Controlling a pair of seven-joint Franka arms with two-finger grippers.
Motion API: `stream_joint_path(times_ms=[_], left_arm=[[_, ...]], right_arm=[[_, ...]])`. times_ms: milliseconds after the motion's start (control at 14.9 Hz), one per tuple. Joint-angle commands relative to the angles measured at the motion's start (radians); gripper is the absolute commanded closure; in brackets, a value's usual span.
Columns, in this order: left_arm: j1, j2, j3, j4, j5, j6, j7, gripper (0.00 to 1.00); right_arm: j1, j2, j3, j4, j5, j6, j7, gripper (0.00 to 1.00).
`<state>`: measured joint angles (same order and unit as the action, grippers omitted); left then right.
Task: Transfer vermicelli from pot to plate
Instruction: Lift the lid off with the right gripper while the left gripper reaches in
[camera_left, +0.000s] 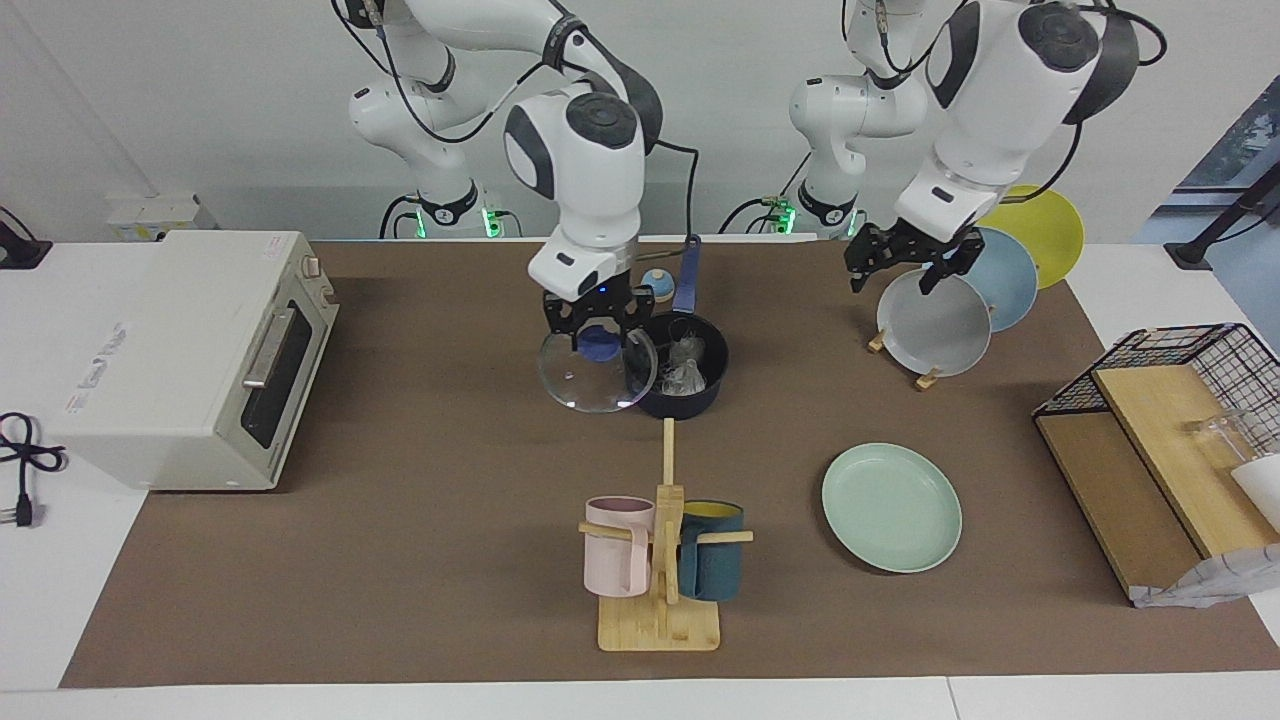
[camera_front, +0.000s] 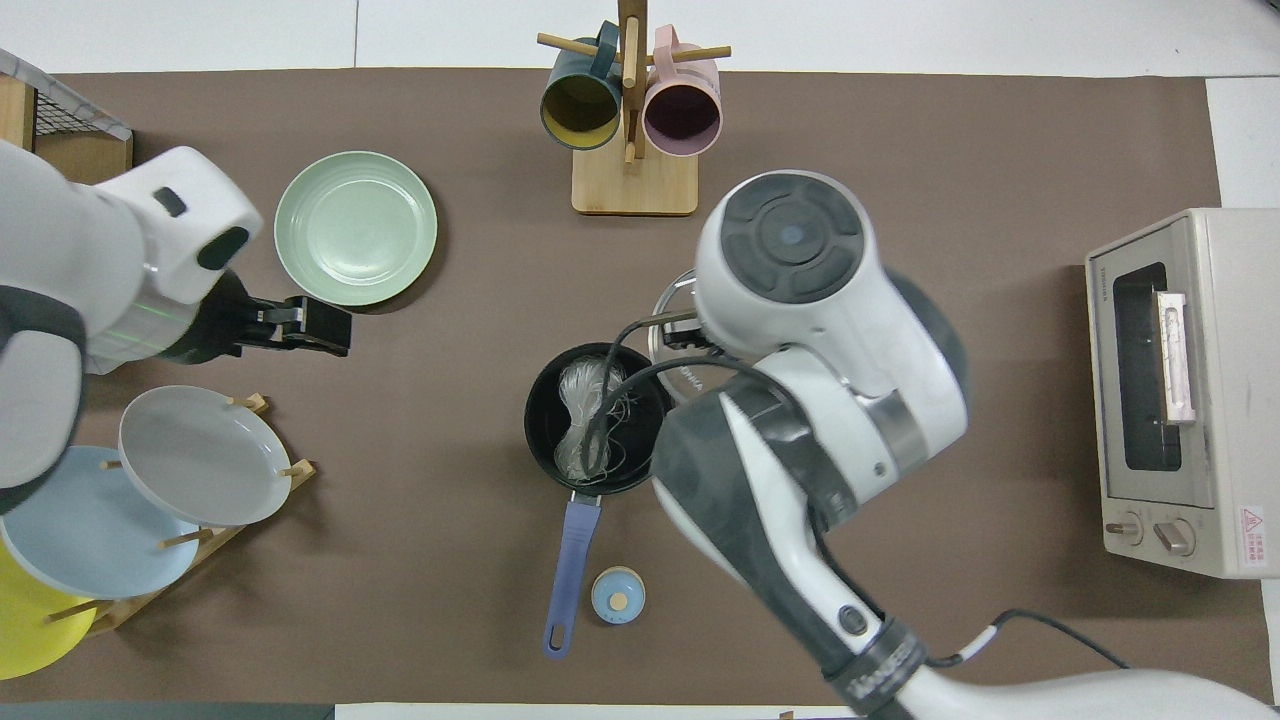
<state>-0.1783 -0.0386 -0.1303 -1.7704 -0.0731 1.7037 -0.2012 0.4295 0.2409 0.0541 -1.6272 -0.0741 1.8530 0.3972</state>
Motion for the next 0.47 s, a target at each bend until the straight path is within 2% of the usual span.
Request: stream_joint_path(times_ms=[0, 67, 268, 402], left_arm=[[-0.123, -0.021, 0.012, -0.116, -0.013, 0.126, -0.091, 0.00], [-0.171, -0.012, 0.012, -0.148, -0.013, 0.181, -0.146, 0.00], [-0.312, 0.077, 0.012, -0.195, -0.013, 0.338, -0.268, 0.00], [-0.388, 0.143, 0.014, -0.214, -0.013, 0.439, -0.329, 0.00]], right_arm=[[-0.144, -0.058, 0.016, -0.115, -0.007, 0.023, -0.180, 0.43], [-0.179, -0.071, 0.016, -0.155, -0.007, 0.052, -0.239, 0.43], [-0.270, -0.106, 0.016, -0.274, -0.006, 0.150, -0.345, 0.43], [-0.322, -0.140, 0.016, -0.394, -0.006, 0.271, -0.359, 0.43]])
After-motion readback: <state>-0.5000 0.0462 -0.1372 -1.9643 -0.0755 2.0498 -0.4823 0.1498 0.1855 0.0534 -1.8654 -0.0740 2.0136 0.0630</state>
